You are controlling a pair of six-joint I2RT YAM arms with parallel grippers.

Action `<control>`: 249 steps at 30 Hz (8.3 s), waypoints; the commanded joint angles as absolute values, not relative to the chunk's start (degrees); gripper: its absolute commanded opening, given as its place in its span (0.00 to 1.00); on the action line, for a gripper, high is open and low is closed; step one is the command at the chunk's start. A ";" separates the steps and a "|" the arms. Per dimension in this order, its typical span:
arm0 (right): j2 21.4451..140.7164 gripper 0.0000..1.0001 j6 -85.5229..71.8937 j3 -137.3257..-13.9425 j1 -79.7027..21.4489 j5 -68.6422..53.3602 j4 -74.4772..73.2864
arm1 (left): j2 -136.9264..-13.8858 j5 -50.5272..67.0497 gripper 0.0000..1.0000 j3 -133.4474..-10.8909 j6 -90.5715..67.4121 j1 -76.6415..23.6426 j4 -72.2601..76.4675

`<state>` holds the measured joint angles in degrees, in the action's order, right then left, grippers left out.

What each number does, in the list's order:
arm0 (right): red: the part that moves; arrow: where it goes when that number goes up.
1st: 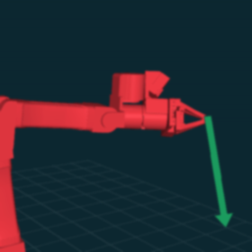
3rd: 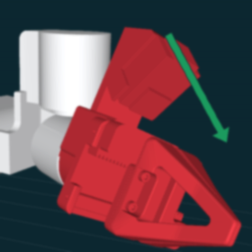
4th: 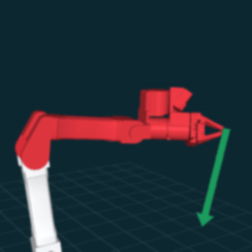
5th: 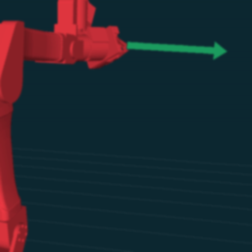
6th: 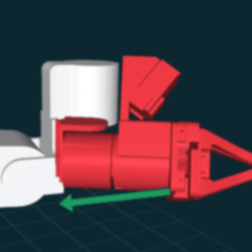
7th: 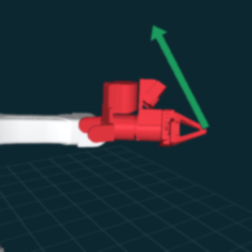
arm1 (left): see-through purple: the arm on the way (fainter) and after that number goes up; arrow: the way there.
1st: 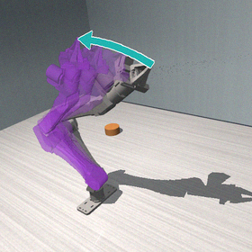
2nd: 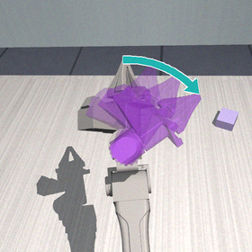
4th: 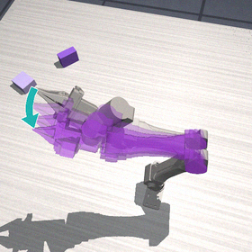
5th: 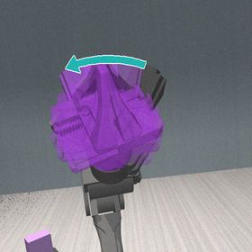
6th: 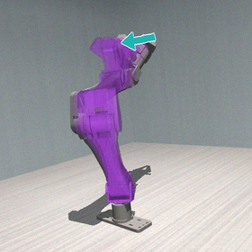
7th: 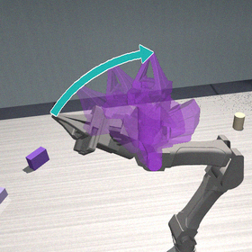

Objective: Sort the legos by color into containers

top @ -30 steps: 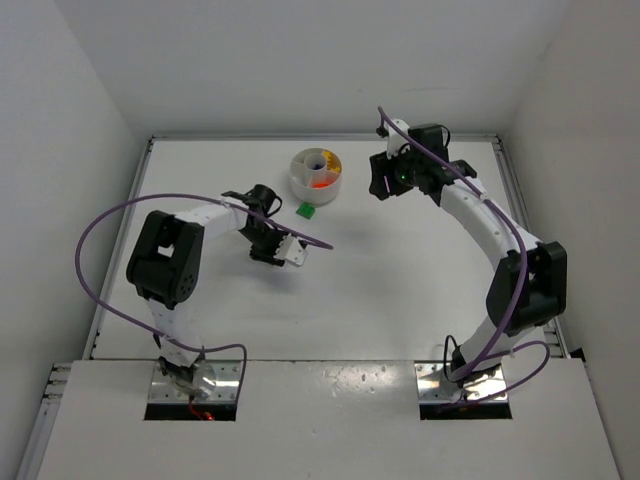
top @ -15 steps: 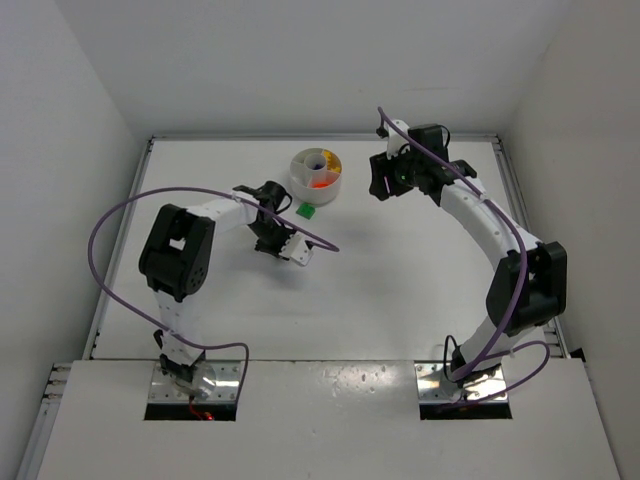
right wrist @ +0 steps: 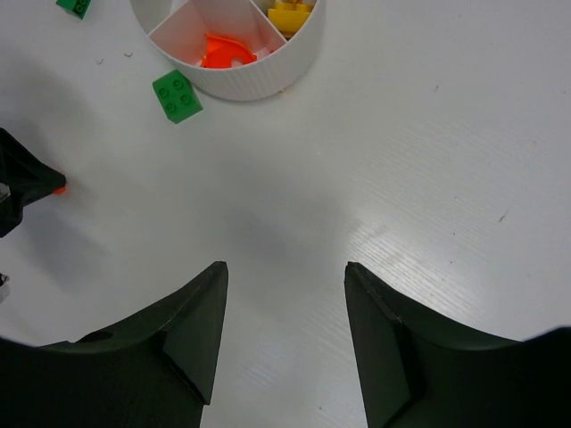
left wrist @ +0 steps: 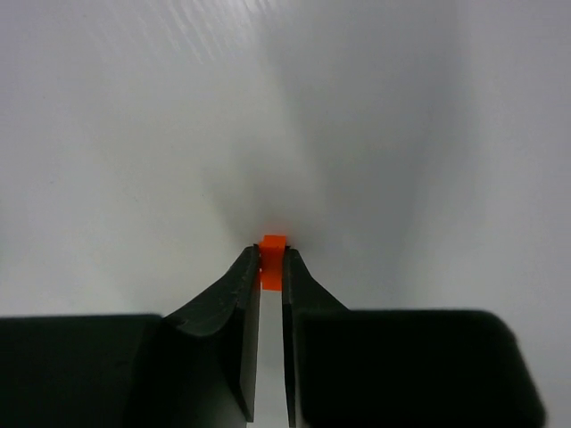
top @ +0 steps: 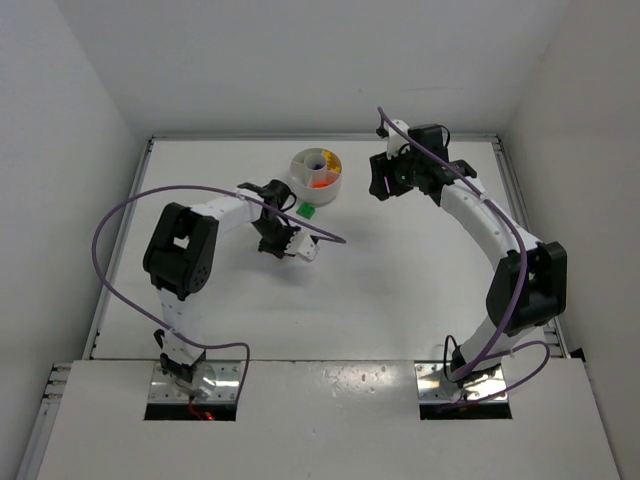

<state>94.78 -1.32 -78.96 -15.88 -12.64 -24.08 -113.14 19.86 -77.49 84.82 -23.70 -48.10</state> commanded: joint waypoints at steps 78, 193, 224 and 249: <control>95.71 0.56 -6.94 -77.43 -15.47 -20.83 -19.95 | -95.72 13.38 0.66 -66.02 -4.64 -21.53 -2.13; 96.33 0.56 -5.89 -76.99 -15.47 -20.74 -20.48 | -108.01 -0.88 0.72 -81.04 -2.29 -15.83 -1.14; 96.86 0.56 -5.89 -78.05 -15.47 -20.74 -21.01 | -129.55 1.14 0.52 -101.69 8.00 -7.82 -21.62; 95.10 0.56 -5.89 -76.99 -15.47 -20.74 -20.48 | -118.30 26.80 0.31 -115.82 27.67 -6.76 -38.12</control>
